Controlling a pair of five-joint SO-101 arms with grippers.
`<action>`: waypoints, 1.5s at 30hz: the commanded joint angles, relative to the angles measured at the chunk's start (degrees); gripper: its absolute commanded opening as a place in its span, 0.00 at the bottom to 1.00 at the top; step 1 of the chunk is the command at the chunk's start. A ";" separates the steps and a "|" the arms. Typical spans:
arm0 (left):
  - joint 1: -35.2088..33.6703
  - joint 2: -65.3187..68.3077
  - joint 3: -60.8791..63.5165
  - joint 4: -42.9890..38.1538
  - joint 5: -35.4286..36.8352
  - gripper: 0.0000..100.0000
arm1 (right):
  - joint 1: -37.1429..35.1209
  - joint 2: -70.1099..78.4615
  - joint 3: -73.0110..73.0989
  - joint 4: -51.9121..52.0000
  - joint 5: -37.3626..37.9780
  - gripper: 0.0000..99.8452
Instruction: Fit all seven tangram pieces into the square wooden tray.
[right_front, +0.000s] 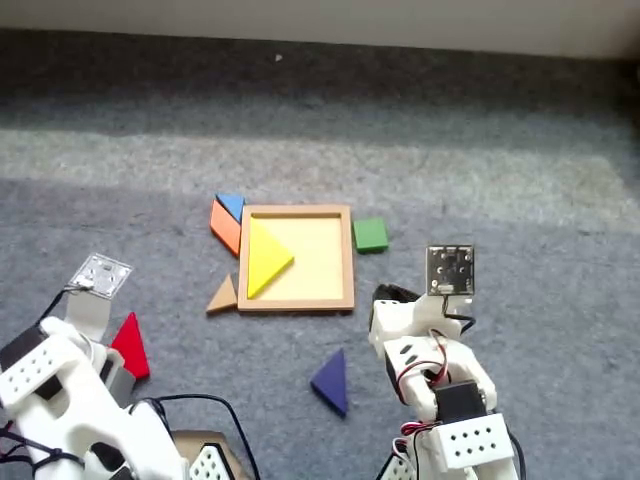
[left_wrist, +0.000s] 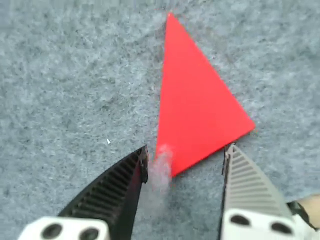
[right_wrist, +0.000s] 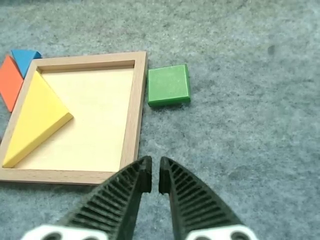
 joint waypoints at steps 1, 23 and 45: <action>2.07 -0.31 -10.68 12.22 5.10 0.25 | 0.40 -0.66 -0.13 -1.36 0.62 0.04; 5.85 -0.13 -0.66 3.16 10.46 0.25 | 0.40 -0.66 -0.13 -1.36 0.62 0.04; 6.29 -0.04 2.42 -1.76 13.98 0.28 | 0.40 -0.66 -0.04 -1.36 0.62 0.04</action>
